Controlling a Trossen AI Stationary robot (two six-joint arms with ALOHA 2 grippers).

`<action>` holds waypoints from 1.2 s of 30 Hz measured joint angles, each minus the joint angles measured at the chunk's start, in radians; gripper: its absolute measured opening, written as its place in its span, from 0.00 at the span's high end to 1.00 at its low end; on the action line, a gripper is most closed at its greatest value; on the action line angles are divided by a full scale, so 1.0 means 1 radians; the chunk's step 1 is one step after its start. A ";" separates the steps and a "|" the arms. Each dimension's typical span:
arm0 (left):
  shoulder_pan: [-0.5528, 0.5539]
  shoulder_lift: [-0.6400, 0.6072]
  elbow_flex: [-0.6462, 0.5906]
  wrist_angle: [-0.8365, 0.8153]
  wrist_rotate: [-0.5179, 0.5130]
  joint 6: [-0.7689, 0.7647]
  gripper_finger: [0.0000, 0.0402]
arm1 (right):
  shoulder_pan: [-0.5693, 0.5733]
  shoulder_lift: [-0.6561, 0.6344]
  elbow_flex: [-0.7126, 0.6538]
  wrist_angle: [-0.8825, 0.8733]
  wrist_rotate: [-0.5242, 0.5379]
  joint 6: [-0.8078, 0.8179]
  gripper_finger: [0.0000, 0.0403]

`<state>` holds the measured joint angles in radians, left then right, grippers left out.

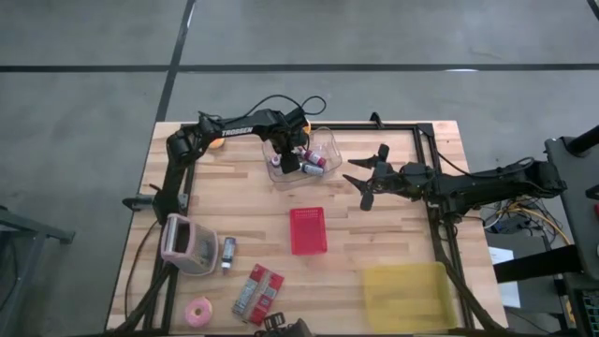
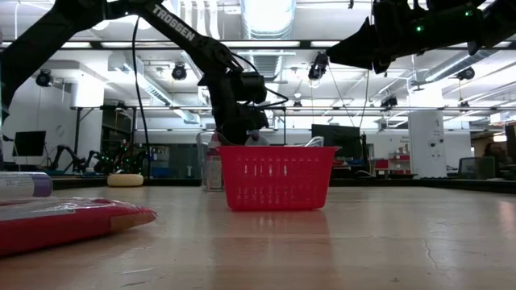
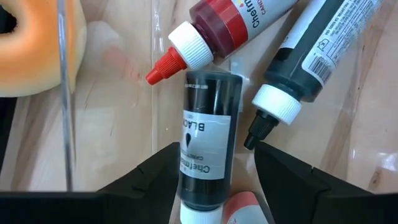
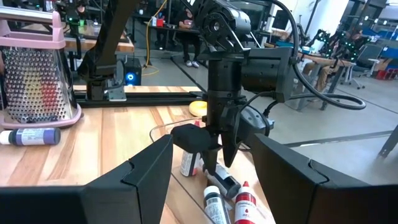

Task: Pick & Place Food Item
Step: Put the violet food coloring bottle into the transparent bin

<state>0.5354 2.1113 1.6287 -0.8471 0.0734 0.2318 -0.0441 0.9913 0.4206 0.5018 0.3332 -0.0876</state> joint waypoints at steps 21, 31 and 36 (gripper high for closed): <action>-0.020 -0.116 0.261 -0.264 -0.014 -0.015 0.47 | 0.000 0.001 0.000 0.000 0.000 -0.001 0.47; -0.096 -0.374 0.107 -0.344 -0.022 -0.134 0.47 | 0.000 0.001 0.000 -0.004 0.000 0.001 0.47; -0.156 -0.521 -0.051 -0.302 -0.047 -0.230 0.47 | 0.000 0.001 0.000 -0.010 0.000 0.001 0.47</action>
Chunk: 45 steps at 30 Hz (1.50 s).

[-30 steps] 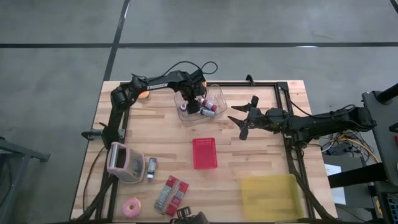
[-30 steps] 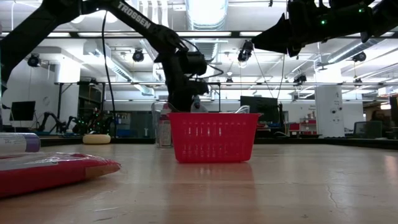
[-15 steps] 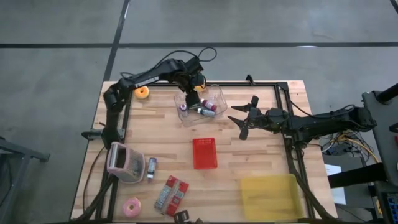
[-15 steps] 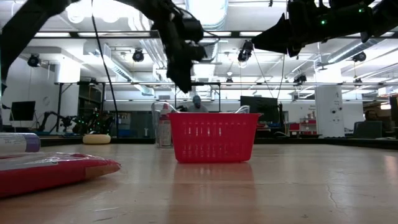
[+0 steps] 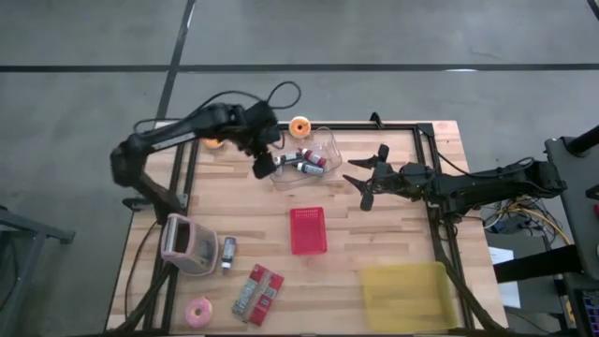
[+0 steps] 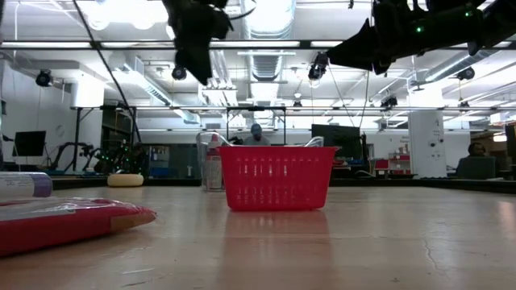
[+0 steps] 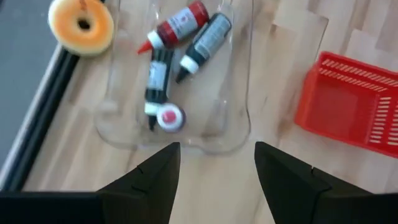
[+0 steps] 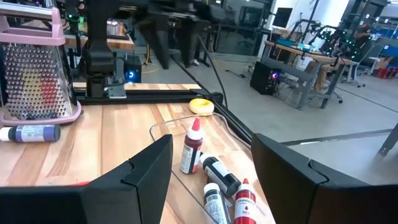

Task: Pick & Place Food Item
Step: Put the violet food coloring bottle into the transparent bin

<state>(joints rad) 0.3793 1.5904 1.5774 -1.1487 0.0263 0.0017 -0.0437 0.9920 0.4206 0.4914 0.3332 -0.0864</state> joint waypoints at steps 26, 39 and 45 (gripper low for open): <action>-0.270 -0.207 -0.373 0.062 -0.042 -0.784 0.47 | 0.000 -0.001 0.000 -0.010 0.000 -0.002 0.47; -0.538 -0.059 -0.373 -0.091 0.113 -1.193 0.47 | 0.000 -0.001 0.000 -0.017 0.000 -0.002 0.47; -0.599 0.011 -0.373 -0.095 0.113 -1.202 0.47 | 0.000 -0.001 0.000 -0.017 0.000 -0.003 0.47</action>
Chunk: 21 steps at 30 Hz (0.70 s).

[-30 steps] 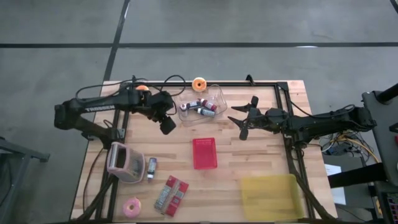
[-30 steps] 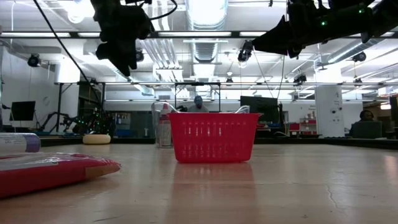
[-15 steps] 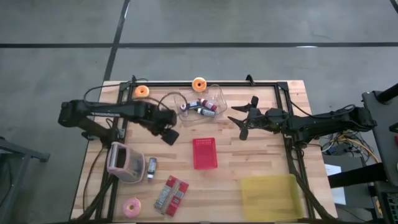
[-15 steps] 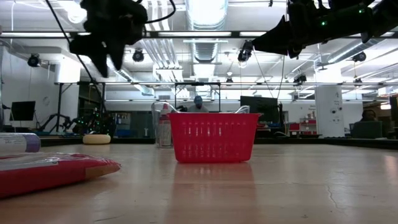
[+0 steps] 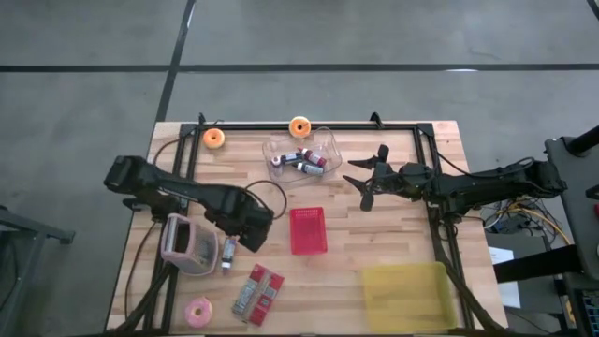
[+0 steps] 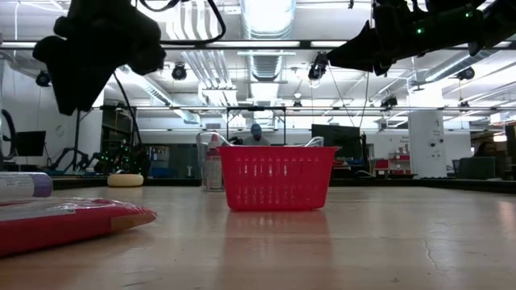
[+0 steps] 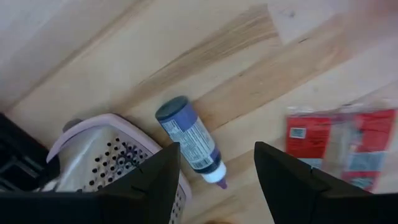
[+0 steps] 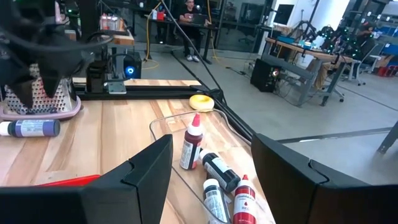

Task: Pick & Place Food Item
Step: Put the violet food coloring bottle into the transparent bin

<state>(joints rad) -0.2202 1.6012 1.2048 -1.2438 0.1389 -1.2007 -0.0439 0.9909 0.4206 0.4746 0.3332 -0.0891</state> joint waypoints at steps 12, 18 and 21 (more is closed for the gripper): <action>-0.072 0.098 -0.072 0.022 -0.001 -0.169 0.47 | 0.000 0.000 0.000 0.000 0.000 0.002 0.47; -0.075 0.124 -0.116 0.096 0.034 -0.200 0.47 | 0.000 0.000 0.000 -0.001 0.000 0.002 0.47; -0.074 0.125 -0.149 0.138 0.036 -0.211 0.47 | 0.000 0.000 0.000 -0.002 0.000 0.001 0.47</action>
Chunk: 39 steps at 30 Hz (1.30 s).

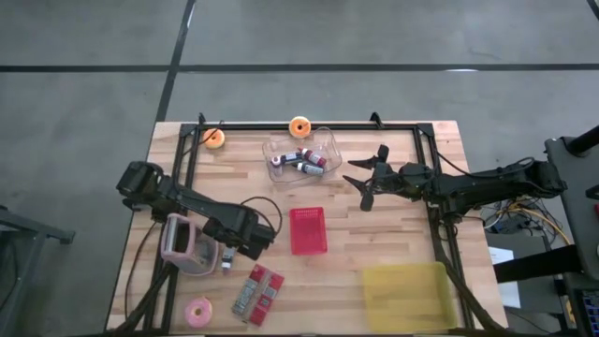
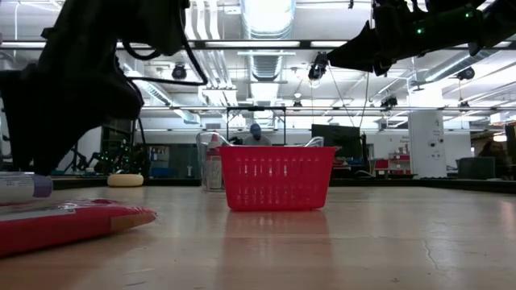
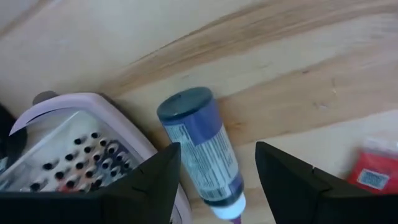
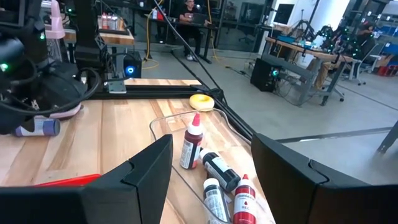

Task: Pick & Place Food Item
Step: Put the violet food coloring bottle into the transparent bin

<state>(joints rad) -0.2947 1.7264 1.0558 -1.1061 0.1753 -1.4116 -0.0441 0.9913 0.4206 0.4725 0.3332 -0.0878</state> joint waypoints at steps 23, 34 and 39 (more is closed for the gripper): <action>0.010 -0.002 -0.049 0.103 -0.002 -0.015 0.47 | 0.000 0.000 0.000 -0.004 0.000 -0.001 0.47; 0.017 -0.002 -0.049 0.208 0.073 -0.004 0.47 | 0.000 0.001 0.000 -0.006 0.000 0.001 0.47; 0.028 -0.005 -0.049 0.246 0.074 0.019 0.47 | 0.000 0.001 0.000 -0.006 0.000 0.001 0.47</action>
<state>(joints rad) -0.2668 1.7214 1.0070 -0.8606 0.2490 -1.3927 -0.0437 0.9920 0.4206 0.4660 0.3335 -0.0865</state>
